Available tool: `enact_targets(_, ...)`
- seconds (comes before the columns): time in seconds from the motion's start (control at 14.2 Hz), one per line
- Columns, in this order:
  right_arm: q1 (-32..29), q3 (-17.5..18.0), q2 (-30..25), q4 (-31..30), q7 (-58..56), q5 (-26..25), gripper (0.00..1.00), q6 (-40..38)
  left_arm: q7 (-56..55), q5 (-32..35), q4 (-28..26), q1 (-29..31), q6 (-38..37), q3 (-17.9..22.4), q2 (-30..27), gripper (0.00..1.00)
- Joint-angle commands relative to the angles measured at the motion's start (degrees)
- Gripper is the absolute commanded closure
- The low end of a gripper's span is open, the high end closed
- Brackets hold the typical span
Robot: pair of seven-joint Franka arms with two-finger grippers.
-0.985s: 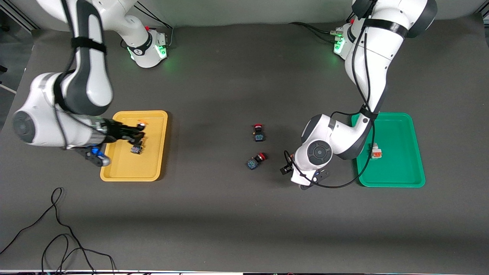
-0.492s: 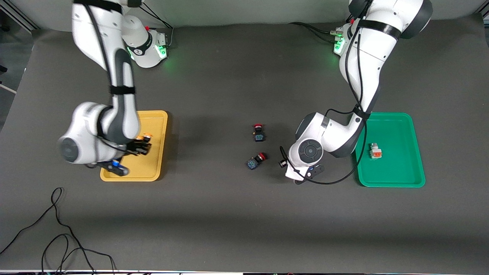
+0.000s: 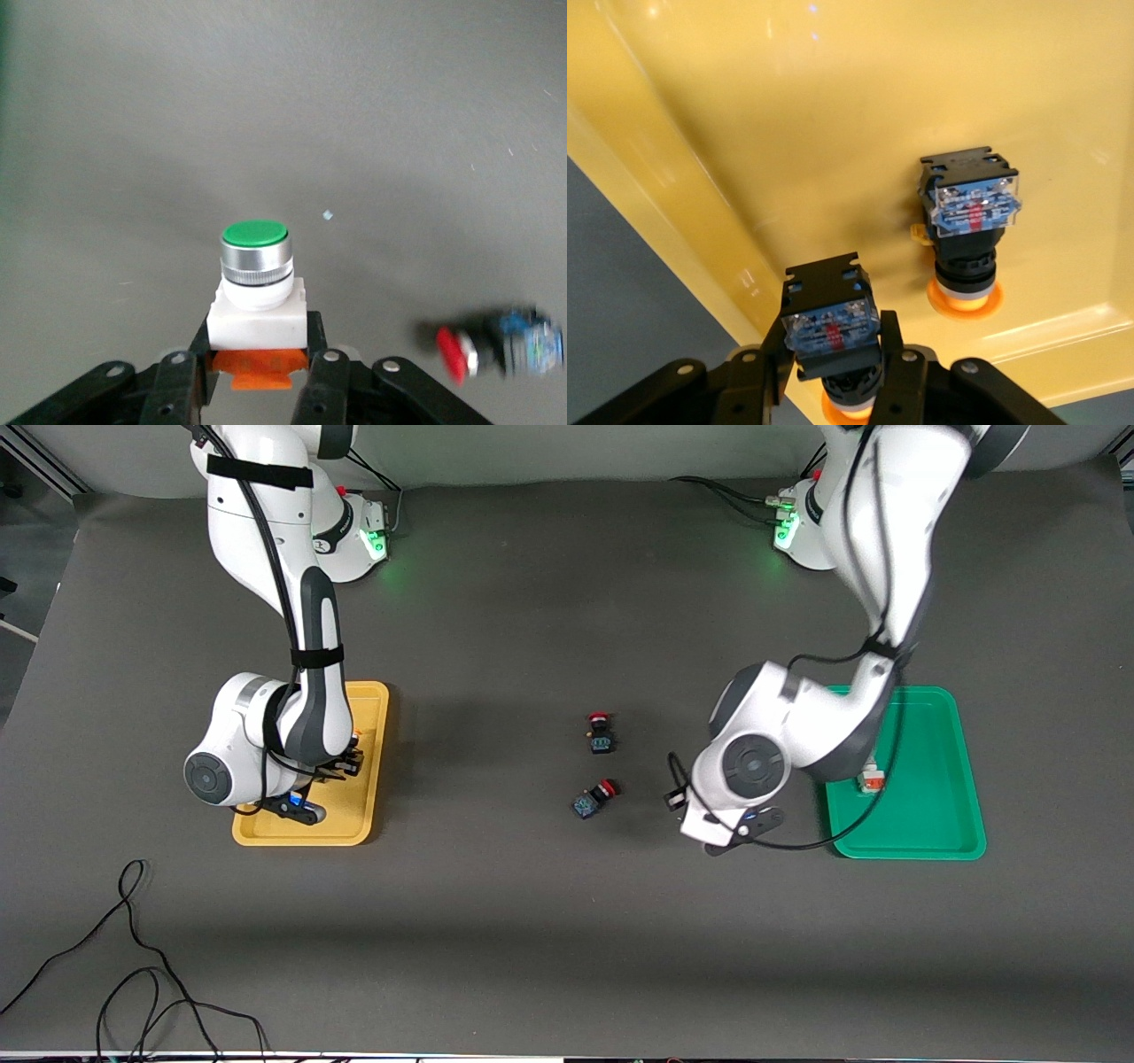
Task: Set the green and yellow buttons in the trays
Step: 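Place the blue button in the yellow tray while the left gripper carries another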
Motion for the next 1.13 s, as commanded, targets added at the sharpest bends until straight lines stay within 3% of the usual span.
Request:
enact_targets(0.0,1.47,-2.77,-3.47,0.30,-0.94,0.21,0.00,-1.68,16.11,-0.47,-4.95,6.66,-6.22,0.15,-8.04,0.94)
enact_targets(0.07,2.95,-4.62,-5.40,1.35,-0.07,-1.54,0.00,-3.52,22.09,-1.00,-7.67,10.26,-7.20,0.15,-10.85,0.94)
enact_targets(0.28,11.02,-16.28,-11.11,3.65,1.35,-6.55,0.00,-5.11,43.00,-0.22,-15.33,23.96,-7.12,0.50,-16.94,0.94)
enact_targets(0.42,18.48,-27.08,-14.01,5.22,0.91,-7.88,0.00,-6.86,52.26,1.44,-15.78,31.27,-4.94,0.59,-15.29,0.94)
enact_targets(0.7,36.68,-47.83,-14.20,6.99,0.82,-7.97,0.00,-7.58,53.53,6.55,-24.02,33.58,12.87,0.94,-9.31,0.94)
enact_targets(0.77,39.24,-50.92,-14.20,6.99,0.47,-7.97,0.00,-8.80,53.44,7.60,-26.05,34.11,17.18,1.37,-7.91,0.94)
enact_targets(0.91,41.20,-53.58,-14.20,7.25,-1.29,-7.88,0.00,-9.43,53.35,8.14,-26.86,33.94,20.56,2.69,-5.09,0.91)
enact_targets(0.98,41.11,-53.76,-14.29,7.95,-1.81,-7.88,0.00,-9.43,53.35,8.83,-26.68,33.94,20.74,2.87,-4.47,0.86)
enact_targets(1.06,40.77,-53.68,-14.21,8.13,-1.82,-7.88,0.00,-9.43,53.44,9.19,-26.51,34.03,20.48,2.87,-4.46,0.68)
